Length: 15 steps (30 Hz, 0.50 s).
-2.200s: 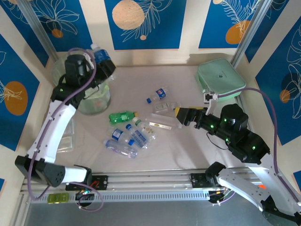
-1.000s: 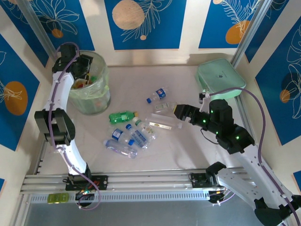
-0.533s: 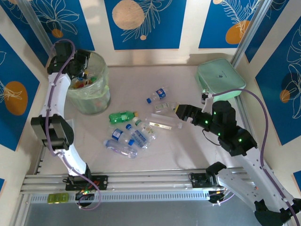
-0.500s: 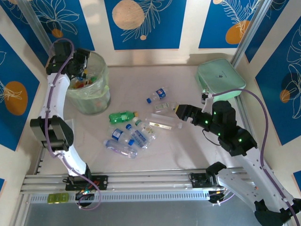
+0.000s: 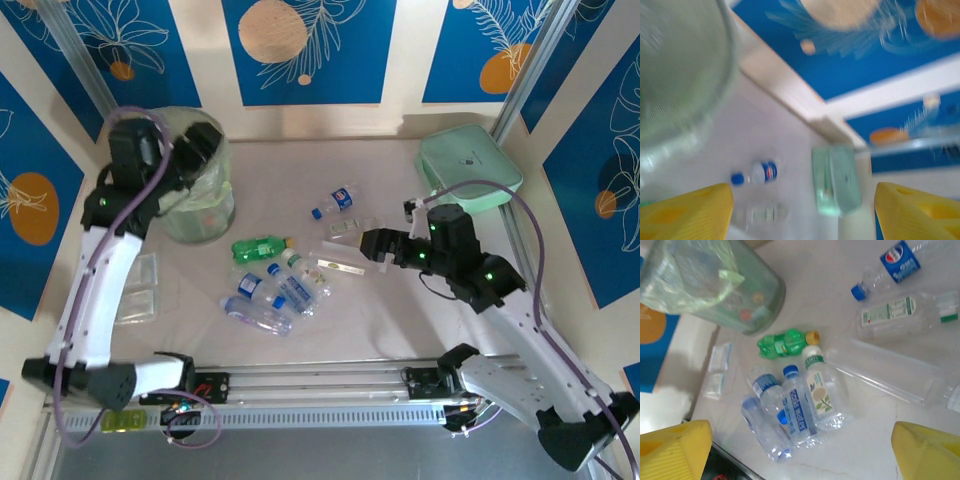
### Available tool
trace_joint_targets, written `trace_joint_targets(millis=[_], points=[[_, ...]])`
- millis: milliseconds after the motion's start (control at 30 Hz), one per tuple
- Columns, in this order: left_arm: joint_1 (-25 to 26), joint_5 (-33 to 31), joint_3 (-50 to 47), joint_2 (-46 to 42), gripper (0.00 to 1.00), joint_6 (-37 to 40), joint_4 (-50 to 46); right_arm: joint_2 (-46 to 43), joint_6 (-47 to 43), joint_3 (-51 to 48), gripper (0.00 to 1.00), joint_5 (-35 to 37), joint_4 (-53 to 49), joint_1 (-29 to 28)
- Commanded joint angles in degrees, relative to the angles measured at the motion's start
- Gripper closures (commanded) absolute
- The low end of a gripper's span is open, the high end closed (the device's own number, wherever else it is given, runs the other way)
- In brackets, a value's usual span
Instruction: Put the plastic bottles in the bin
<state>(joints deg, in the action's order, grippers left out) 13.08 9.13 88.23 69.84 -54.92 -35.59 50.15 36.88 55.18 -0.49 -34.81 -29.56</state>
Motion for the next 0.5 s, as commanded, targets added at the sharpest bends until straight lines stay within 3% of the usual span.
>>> trace_joint_targets(millis=[0, 167, 300, 467], points=[[5.4, 1.1, -5.3, -2.7, 0.27, 6.9, -1.3, 2.7, -3.3, 1.9, 0.07, -2.0, -2.8, -0.8], [8.6, 6.8, -13.7, -8.2, 0.27, 15.5, -0.4, 11.2, -8.9, 6.3, 0.10, 0.6, -7.5, -2.5], [8.6, 1.5, -18.0, -13.1, 0.27, 20.2, -3.1, 17.7, -5.8, 11.1, 0.11, 10.1, -10.4, -2.8], [8.6, -4.3, -22.2, -18.3, 0.27, 23.2, -3.4, 26.9, 2.2, 18.7, 0.14, 14.7, -9.6, -0.7]])
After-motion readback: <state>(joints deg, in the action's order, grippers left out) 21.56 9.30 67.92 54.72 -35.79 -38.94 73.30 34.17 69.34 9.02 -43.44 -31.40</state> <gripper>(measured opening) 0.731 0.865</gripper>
